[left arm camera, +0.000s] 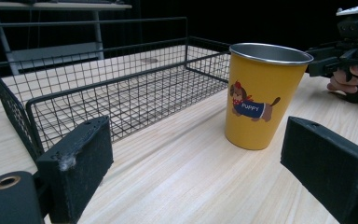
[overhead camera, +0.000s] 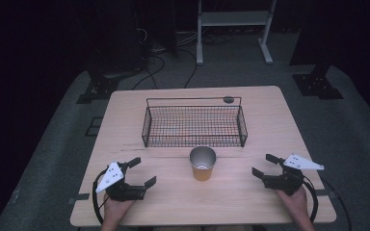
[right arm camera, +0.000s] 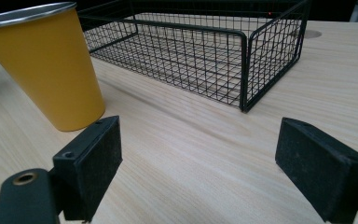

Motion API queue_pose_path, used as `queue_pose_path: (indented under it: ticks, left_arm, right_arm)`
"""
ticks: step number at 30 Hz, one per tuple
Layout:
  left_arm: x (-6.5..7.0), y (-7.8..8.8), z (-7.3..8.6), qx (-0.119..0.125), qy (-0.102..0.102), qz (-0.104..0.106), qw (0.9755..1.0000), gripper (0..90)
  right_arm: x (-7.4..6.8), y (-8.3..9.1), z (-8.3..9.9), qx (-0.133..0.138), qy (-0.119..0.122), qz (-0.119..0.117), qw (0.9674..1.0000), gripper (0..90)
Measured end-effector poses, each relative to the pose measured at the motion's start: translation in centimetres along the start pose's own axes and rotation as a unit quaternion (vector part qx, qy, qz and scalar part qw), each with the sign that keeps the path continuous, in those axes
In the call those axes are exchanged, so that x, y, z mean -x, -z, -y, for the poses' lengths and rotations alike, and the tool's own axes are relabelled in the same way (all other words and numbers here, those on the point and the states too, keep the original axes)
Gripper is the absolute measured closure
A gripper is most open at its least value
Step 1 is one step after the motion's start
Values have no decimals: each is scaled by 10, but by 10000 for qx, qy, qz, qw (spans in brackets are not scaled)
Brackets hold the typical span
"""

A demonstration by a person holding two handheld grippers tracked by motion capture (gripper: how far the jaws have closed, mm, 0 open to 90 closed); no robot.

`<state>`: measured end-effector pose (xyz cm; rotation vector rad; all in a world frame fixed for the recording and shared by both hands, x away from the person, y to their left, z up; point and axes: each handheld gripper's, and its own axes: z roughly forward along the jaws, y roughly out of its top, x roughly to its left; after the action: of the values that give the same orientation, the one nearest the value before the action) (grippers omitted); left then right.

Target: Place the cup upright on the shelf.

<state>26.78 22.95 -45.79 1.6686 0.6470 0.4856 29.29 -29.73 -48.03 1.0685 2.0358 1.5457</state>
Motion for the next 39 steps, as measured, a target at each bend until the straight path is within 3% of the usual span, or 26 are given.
queue_pose_path:
  ticks: [21, 28, 39]
  left_arm:
    - [10, -9, -2, 76, -28, 294, 9995, 74]
    - [16, -20, -5, -59, -36, 431, 9990, 29]
    - [31, -45, -14, -248, -225, 731, 9968, 19]
  right_arm:
    - [-3, -2, 0, -94, 67, 64, 9999, 135]
    - [-3, -2, 0, -91, 69, 58, 9999, 135]
    - [-3, -2, 0, -95, 63, 59, 9999, 135]
